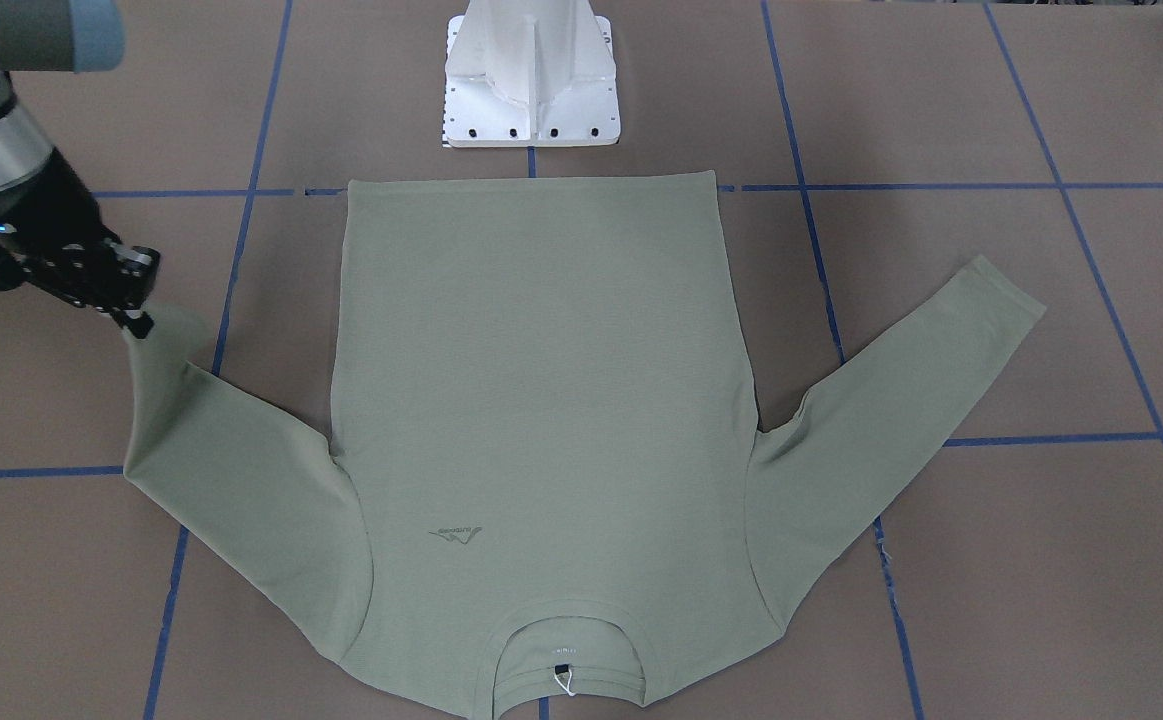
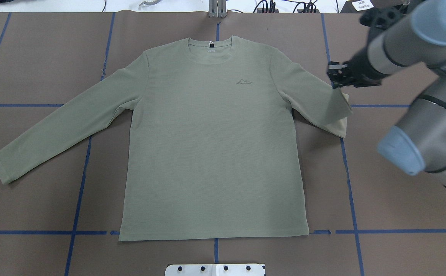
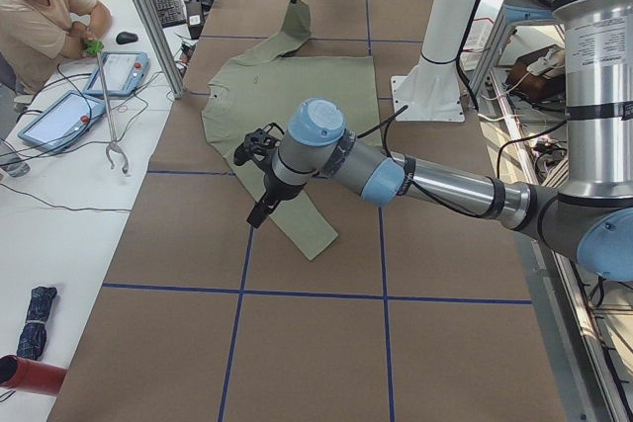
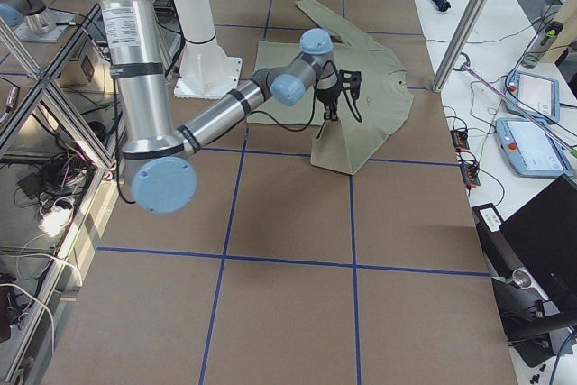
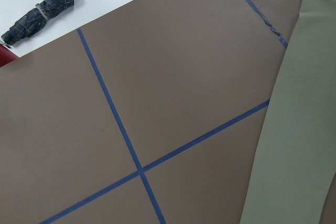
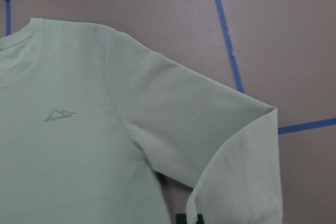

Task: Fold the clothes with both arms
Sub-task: 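Carry the grasped sleeve with the right gripper across the shirt chest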

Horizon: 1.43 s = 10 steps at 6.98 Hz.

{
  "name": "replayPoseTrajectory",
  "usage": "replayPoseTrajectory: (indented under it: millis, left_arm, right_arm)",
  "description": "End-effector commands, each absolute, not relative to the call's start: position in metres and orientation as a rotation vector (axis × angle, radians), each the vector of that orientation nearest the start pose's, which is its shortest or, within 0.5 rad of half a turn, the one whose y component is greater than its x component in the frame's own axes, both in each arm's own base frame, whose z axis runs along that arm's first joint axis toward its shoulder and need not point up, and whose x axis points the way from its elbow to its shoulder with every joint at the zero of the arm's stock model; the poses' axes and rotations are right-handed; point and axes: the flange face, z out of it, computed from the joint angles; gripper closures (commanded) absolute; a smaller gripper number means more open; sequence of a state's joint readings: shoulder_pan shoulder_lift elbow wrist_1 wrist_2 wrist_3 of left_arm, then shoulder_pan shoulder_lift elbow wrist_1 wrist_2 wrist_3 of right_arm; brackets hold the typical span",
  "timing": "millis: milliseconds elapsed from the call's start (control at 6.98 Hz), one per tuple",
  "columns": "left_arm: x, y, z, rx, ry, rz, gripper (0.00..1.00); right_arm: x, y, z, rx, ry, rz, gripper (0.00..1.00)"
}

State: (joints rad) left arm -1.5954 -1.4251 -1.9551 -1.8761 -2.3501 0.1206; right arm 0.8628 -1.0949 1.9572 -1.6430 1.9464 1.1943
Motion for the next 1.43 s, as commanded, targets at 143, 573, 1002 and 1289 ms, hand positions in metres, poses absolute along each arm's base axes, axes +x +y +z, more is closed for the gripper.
replayPoseTrajectory:
  millis: [143,573,1002,1289]
  left_arm:
    - [-0.074,-0.438,0.507,0.556,0.723,0.297,0.0]
    - [-0.074,-0.436,0.513,0.543,0.726,0.29,0.0]
    - [-0.074,-0.437,0.513,0.541,0.725,0.285,0.0]
    - [-0.075,-0.443,0.5,0.569,0.712,0.297,0.0]
  right_arm:
    - [-0.491,-0.555,0.052,0.175,-0.804,0.473,1.0]
    - [-0.649,-0.533,-0.019,0.324,-0.799,0.48,1.0]
    - [-0.692,-0.511,-0.06,0.338,-0.849,0.445,1.0]
    - [-0.693,-0.513,-0.064,0.342,-0.843,0.446,0.0]
